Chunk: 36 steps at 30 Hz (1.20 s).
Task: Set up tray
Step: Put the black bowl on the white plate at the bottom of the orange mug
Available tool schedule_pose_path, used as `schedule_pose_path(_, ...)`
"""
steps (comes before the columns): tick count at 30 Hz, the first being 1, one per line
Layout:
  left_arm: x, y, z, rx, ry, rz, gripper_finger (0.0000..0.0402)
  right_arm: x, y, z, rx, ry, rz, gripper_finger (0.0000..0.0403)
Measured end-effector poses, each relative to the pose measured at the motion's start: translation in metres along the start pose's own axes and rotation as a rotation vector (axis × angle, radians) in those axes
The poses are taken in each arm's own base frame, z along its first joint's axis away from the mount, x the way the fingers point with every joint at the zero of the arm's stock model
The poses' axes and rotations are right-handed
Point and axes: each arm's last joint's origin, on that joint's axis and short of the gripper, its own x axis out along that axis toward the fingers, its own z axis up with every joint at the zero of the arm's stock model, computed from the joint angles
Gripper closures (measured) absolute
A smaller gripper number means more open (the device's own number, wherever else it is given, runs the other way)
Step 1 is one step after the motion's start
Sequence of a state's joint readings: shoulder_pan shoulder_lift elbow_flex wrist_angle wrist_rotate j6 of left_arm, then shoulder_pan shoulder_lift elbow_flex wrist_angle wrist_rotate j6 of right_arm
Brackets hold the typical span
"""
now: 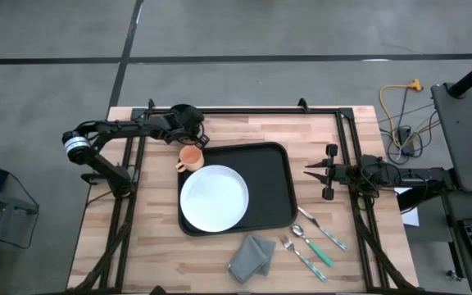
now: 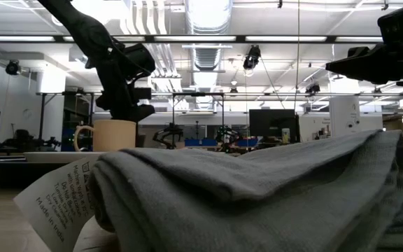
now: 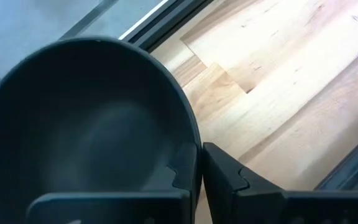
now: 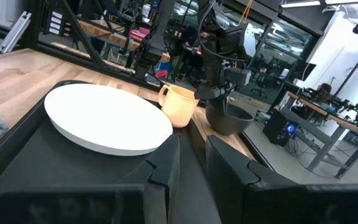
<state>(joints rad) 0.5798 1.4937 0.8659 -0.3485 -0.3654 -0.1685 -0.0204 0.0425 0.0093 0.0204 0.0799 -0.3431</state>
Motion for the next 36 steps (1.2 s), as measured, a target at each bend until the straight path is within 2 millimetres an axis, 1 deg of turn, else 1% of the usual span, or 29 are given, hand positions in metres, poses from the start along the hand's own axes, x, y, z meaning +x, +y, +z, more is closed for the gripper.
schedule_pose_path(7,-0.006,0.001,0.012,0.006,-0.02,-0.003,0.04,0.0,0.0,0.0,0.002,0.0,0.0,0.0335)
schedule_pose_path(14,-0.022,0.003,0.033,0.019,-0.017,-0.019,0.0401,0.0,0.0,0.0,0.0,0.0,0.0,0.0335)
schedule_pose_path(17,-0.03,-0.002,0.04,0.044,-0.017,-0.046,0.0401,0.0,0.0,0.0,0.001,0.0,0.0,0.0335)
schedule_pose_path(22,-0.046,-0.016,0.048,0.132,-0.047,-0.085,0.0401,0.0,0.0,0.0,0.001,0.0,0.0,0.0335)
schedule_pose_path(27,-0.064,-0.036,0.053,0.203,-0.077,-0.135,0.0401,0.0,0.0,0.0,0.0,0.0,0.0,0.0335)
schedule_pose_path(36,-0.101,-0.078,0.048,0.332,-0.129,-0.26,0.0401,0.0,0.0,0.0,0.0,0.0,0.0,0.0335)
